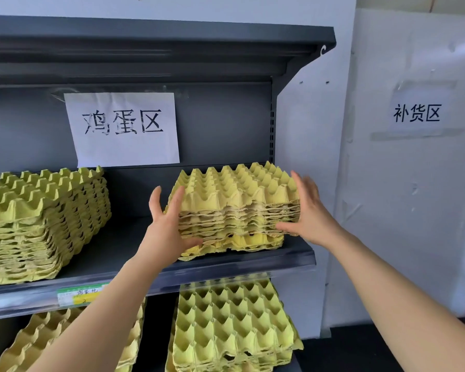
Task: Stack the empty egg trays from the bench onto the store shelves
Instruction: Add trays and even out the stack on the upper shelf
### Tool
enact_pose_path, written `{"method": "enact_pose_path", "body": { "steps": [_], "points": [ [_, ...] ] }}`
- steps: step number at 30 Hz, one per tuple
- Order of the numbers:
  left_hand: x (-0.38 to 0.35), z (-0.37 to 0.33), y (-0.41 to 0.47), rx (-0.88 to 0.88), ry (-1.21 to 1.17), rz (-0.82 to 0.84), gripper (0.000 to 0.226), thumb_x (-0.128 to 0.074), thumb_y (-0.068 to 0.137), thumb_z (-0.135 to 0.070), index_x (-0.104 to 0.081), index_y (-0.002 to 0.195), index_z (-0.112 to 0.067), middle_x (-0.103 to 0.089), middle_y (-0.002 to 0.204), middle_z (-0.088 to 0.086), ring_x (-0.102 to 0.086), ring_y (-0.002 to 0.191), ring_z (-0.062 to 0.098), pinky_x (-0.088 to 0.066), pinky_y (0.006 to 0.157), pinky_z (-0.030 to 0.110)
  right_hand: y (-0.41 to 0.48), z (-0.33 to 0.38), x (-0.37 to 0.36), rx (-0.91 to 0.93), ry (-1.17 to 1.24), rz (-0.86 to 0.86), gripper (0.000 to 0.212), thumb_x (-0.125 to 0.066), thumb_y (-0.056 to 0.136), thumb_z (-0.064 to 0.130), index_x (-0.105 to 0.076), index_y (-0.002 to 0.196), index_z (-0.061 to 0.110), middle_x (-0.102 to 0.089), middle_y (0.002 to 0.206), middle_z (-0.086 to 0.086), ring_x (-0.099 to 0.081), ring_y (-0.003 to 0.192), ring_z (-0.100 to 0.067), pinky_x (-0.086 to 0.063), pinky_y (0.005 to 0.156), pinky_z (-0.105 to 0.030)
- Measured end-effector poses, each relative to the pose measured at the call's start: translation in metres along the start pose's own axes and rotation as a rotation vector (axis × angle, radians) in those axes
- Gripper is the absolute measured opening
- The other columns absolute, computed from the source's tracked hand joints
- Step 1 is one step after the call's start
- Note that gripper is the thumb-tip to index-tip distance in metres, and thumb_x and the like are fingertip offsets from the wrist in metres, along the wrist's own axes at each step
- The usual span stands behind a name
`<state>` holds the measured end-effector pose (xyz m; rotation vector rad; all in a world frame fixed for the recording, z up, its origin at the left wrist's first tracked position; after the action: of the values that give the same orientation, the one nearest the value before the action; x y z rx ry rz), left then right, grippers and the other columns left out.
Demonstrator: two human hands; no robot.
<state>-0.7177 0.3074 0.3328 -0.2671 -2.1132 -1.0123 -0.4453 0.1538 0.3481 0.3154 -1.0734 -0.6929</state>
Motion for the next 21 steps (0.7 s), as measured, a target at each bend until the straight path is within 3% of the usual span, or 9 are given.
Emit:
{"method": "enact_pose_path", "body": {
  "steps": [3, 5, 9, 21],
  "points": [
    [-0.007, 0.003, 0.000, 0.023, -0.176, 0.025, 0.124, -0.087, 0.067, -0.027, 0.004, 0.150, -0.040, -0.021, 0.155, 0.005, -0.044, 0.129, 0.027, -0.040, 0.101, 0.039, 0.003, -0.005, -0.003, -0.053, 0.148, -0.001, 0.120, -0.085, 0.067, 0.029, 0.003, 0.148, 0.037, -0.014, 0.157, -0.001, -0.023, 0.141, -0.019, -0.023, 0.108, -0.029],
    [-0.008, 0.003, 0.002, 0.036, -0.217, 0.032, 0.123, -0.088, 0.066, -0.026, 0.001, 0.149, -0.042, -0.031, 0.150, 0.003, -0.044, 0.126, 0.023, -0.039, 0.100, 0.037, 0.006, -0.007, -0.004, -0.086, 0.202, 0.012, 0.117, -0.086, 0.064, 0.027, -0.004, 0.147, 0.038, -0.025, 0.154, -0.001, -0.029, 0.138, -0.019, -0.028, 0.107, -0.032],
    [-0.006, 0.001, 0.008, 0.085, -0.178, 0.050, 0.108, -0.089, 0.063, -0.028, -0.020, 0.146, -0.031, -0.038, 0.141, 0.003, -0.045, 0.103, 0.013, -0.041, 0.091, 0.029, 0.011, -0.009, -0.006, -0.120, 0.196, 0.029, 0.106, -0.087, 0.063, 0.028, -0.022, 0.146, 0.027, -0.031, 0.150, 0.000, -0.032, 0.136, -0.020, -0.029, 0.103, -0.027],
    [0.024, -0.003, 0.021, 0.050, -0.232, -0.060, 0.102, -0.090, 0.062, -0.021, -0.029, 0.143, -0.028, -0.045, 0.134, 0.004, -0.050, 0.105, 0.017, -0.047, 0.089, 0.033, 0.021, 0.026, 0.017, -0.060, 0.171, -0.113, 0.097, -0.088, 0.061, 0.026, -0.034, 0.141, 0.021, -0.041, 0.143, -0.001, -0.039, 0.129, -0.021, -0.033, 0.103, -0.031]
  ]
}}
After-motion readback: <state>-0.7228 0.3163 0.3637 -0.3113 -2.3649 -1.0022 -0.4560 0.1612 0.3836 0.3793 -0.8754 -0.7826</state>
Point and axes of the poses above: each hand's wrist, its own y-axis towards the middle knuckle, its own x-axis out of the back of the hand, z = x × y, the point moved 1 cm from there along y, towards the middle knuckle
